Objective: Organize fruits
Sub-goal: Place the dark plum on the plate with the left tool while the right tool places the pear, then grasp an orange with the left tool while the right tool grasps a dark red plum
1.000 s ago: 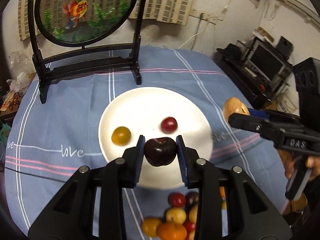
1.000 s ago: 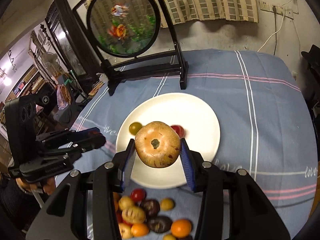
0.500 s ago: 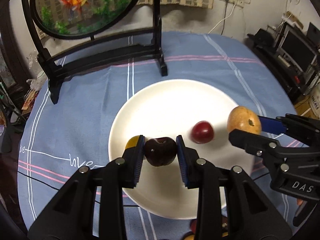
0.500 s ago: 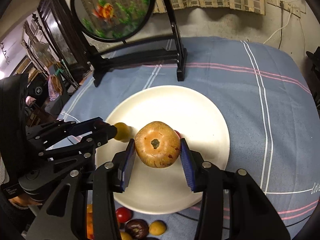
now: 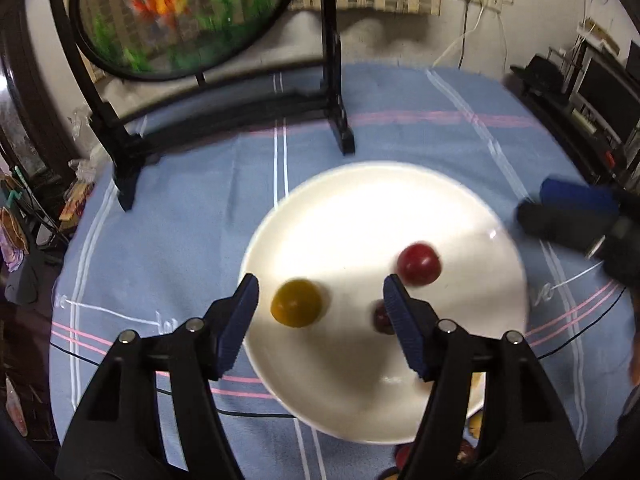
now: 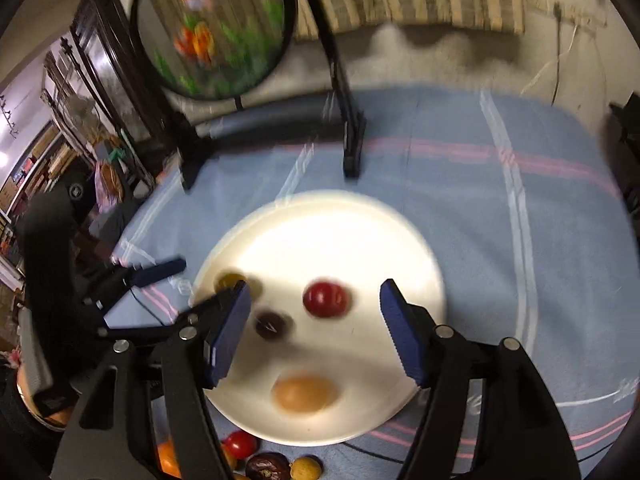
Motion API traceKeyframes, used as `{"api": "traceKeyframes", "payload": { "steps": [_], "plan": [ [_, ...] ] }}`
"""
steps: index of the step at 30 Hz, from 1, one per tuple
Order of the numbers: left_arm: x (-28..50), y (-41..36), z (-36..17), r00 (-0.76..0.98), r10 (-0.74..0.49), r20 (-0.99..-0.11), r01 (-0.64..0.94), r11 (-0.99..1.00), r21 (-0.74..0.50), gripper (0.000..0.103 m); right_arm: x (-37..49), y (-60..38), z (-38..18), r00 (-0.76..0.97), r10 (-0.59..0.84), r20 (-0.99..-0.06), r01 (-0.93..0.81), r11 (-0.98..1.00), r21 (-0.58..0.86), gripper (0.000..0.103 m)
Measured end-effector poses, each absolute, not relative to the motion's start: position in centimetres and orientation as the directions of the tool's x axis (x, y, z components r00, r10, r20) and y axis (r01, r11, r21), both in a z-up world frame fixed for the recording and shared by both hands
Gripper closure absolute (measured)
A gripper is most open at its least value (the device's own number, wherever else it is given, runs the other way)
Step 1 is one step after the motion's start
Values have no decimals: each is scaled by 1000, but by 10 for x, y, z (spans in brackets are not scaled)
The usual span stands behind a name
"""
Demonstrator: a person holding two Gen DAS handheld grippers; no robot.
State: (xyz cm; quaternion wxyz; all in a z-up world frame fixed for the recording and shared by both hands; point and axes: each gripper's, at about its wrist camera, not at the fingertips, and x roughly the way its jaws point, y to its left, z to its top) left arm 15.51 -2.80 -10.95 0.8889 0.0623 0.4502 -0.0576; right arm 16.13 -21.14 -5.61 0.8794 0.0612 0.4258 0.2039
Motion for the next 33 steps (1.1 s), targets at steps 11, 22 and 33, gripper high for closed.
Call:
{"api": "traceKeyframes", "payload": {
  "steps": [11,22,33],
  "plan": [
    [73,16,-29,722,-74,-688,156,986,57,18,61,-254,23,688,391,-611,-335,918,211,34],
    [-6,63,-80,600,-52,-799,128,991,32,18,-44,-254,-121,479,184,-858,-357,934,1,34],
    [-70,57,-120,485,-184,-855,268,962,-55,18,-36,-241,-177,406,138,-903,-463,883,-73,42]
  ]
}}
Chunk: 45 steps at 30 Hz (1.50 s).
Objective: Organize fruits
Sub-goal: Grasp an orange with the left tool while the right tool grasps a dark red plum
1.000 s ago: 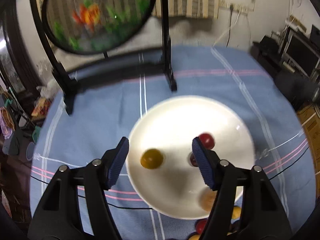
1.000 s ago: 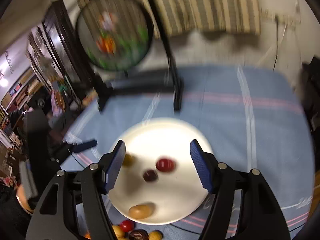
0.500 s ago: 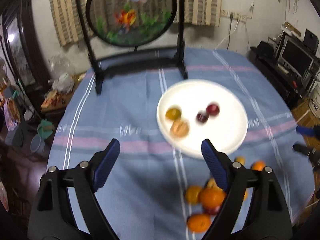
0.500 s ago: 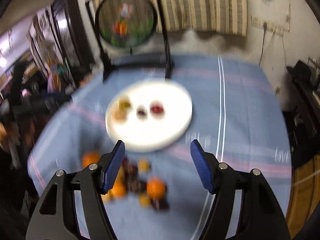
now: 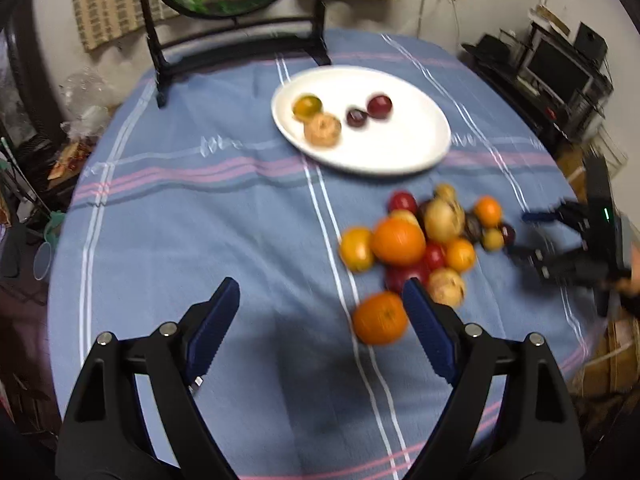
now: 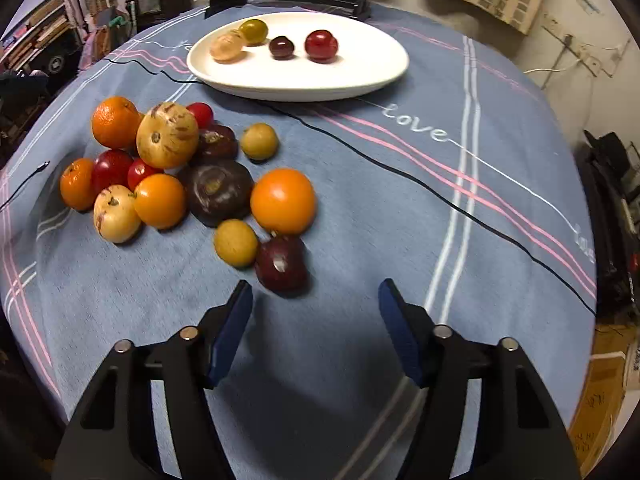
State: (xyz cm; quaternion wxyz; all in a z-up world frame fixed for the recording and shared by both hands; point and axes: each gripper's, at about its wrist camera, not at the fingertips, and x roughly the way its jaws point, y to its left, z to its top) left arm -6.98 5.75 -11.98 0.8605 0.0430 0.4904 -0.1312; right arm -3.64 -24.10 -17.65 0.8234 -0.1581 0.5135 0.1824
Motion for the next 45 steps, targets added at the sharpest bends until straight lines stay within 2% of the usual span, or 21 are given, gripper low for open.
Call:
{"api": "traceKeyframes", "payload": {
  "steps": [2,4,5,6,7,15,17,19,20,21,27,34,45],
  "plan": [
    [-76,53,-129,459,-190,-868,284,957,-60,18,-32,-235,-180,394,135,-909,-490,868,-83,48],
    [-81,46,-139,430,-200,-880,304,950,-67,18,-32,-228,-183,382,152,-911,-527,846,-80,62],
    [-82,43,-143,420,-202,-885,311,948,-68,18,-32,-227,-182,381,151,-912,-533,842,-83,64],
    [-82,39,-146,413,-203,-888,319,945,-68,18,-33,-226,-180,367,166,-915,-540,839,-65,74],
    [-82,35,-149,408,-208,-889,327,942,-71,18,-34,-228,-178,360,175,-916,-537,842,-51,75],
    [-71,3,-181,389,-171,-905,411,912,4,19,-34,-255,-164,329,265,-907,-433,895,104,75],
    [-66,0,-192,379,-161,-911,417,909,12,21,-36,-255,-164,331,259,-907,-423,901,103,75],
    [-64,-2,-199,367,-167,-915,428,904,7,29,-42,-256,-164,330,255,-909,-421,901,100,75],
    [-64,-3,-202,360,-170,-917,432,902,2,40,-42,-255,-164,332,252,-909,-420,902,97,75],
    [-62,-2,-204,356,-180,-917,432,902,-9,58,-44,-255,-164,331,256,-908,-415,904,104,75],
    [-63,12,-198,344,-254,-904,401,910,-104,58,-49,-260,-163,331,272,-903,-387,912,133,75],
    [-71,25,-160,412,-257,-874,383,919,-90,58,-49,-260,-149,359,304,-882,-376,912,161,75],
    [-13,8,-64,574,-295,-764,430,903,-26,58,-11,-242,-54,504,386,-772,-441,884,153,75]
  ]
}}
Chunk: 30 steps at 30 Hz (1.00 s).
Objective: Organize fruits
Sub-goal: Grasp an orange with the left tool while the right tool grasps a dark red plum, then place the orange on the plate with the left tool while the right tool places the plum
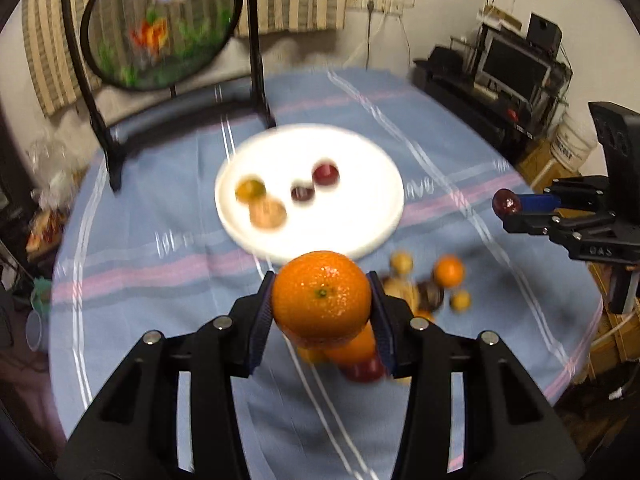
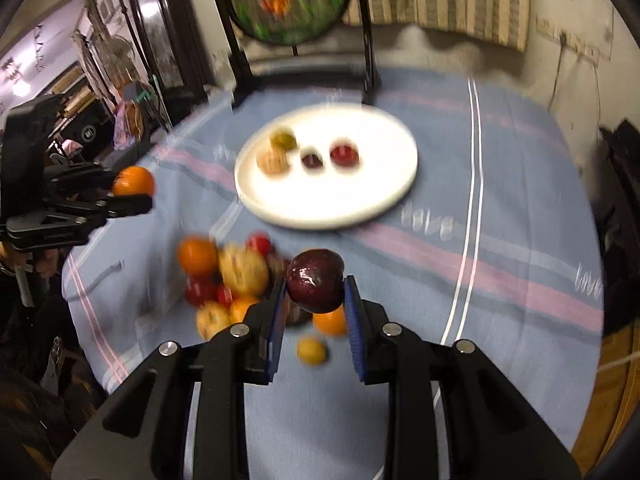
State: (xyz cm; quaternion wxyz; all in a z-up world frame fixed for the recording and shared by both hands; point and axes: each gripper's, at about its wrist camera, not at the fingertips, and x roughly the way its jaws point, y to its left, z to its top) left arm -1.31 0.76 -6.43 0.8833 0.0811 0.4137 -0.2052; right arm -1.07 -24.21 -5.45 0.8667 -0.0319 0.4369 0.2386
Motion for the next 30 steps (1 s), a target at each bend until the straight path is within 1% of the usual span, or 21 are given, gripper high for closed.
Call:
{"api": "traceKeyframes", "payload": {
  "steps": [3,6,9,12,14,18,26,30],
  "plan": [
    [11,-1,-38,617,-291,-731,422,907,-5,58,10,-237,-28,550,403,-732,-451,880,145,75],
    [31,-10,-23,644,-284,-710,408,913,5,58,34,-233,-12,583,405,-705,-448,883,137,75],
    [53,-12,-19,659,-271,-702,385,923,5,58,57,-231,-3,607,401,-686,-437,889,133,75],
    [71,-2,-20,665,-262,-699,347,938,-21,58,73,-230,0,616,406,-675,-432,891,141,75],
    [75,3,-23,671,-254,-697,339,941,-17,58,81,-230,-3,614,413,-673,-433,889,150,75],
    [87,1,-42,639,-236,-732,332,943,-14,58,94,-228,-25,579,415,-701,-430,887,170,75],
    [112,-34,-81,585,-208,-784,350,937,12,58,121,-217,-59,509,423,-750,-417,883,215,75],
    [126,-47,-97,578,-166,-799,321,946,35,58,129,-212,-72,489,420,-765,-415,883,219,75]
  ]
}}
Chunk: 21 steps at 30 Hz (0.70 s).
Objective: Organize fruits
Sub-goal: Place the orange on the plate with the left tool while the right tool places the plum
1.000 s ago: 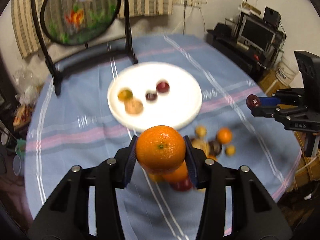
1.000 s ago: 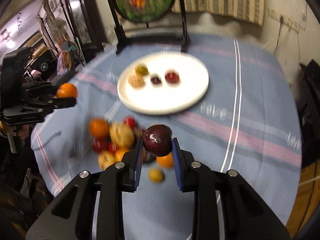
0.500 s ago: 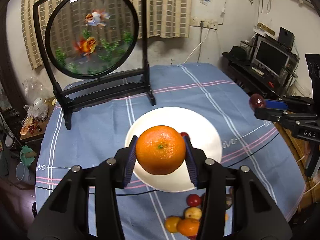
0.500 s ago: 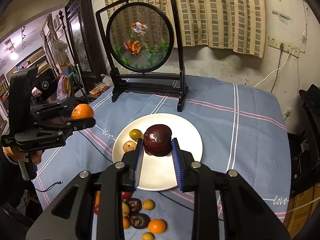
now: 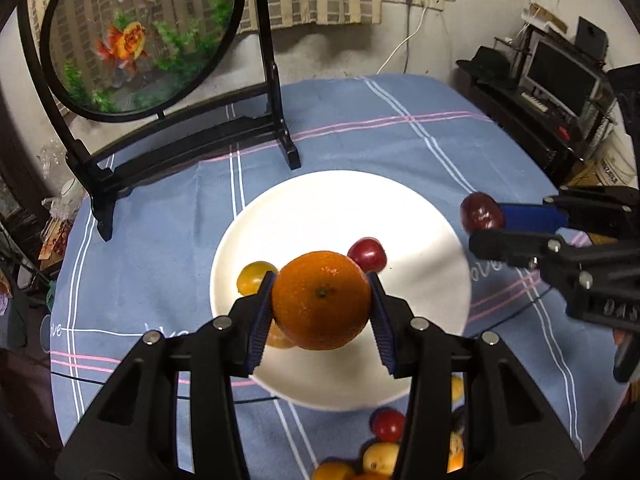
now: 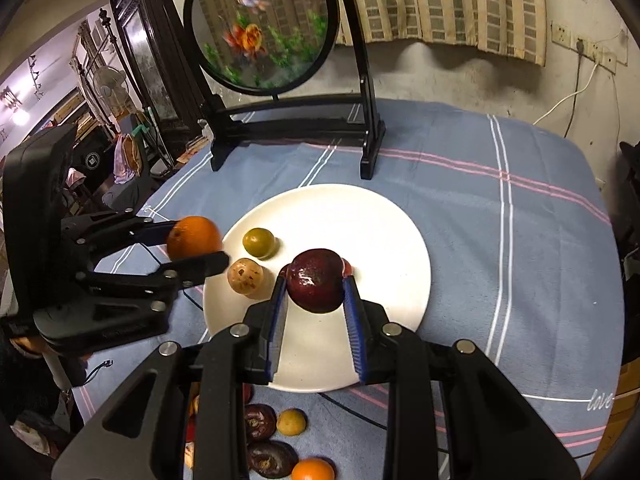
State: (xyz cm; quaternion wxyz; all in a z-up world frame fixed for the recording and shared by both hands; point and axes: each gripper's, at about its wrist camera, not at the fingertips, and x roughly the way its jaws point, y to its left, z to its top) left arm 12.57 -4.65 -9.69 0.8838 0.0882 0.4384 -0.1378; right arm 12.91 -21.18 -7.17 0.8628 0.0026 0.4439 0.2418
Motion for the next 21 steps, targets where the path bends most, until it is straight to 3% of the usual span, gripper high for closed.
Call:
{"api": "traceKeyframes", "payload": {
  "steps": [21],
  "plan": [
    [164,-53,-127,547,-95,-832,277,958,73,58,157,-206,-110,423,413,-807,-413,880,234,75]
  ]
}}
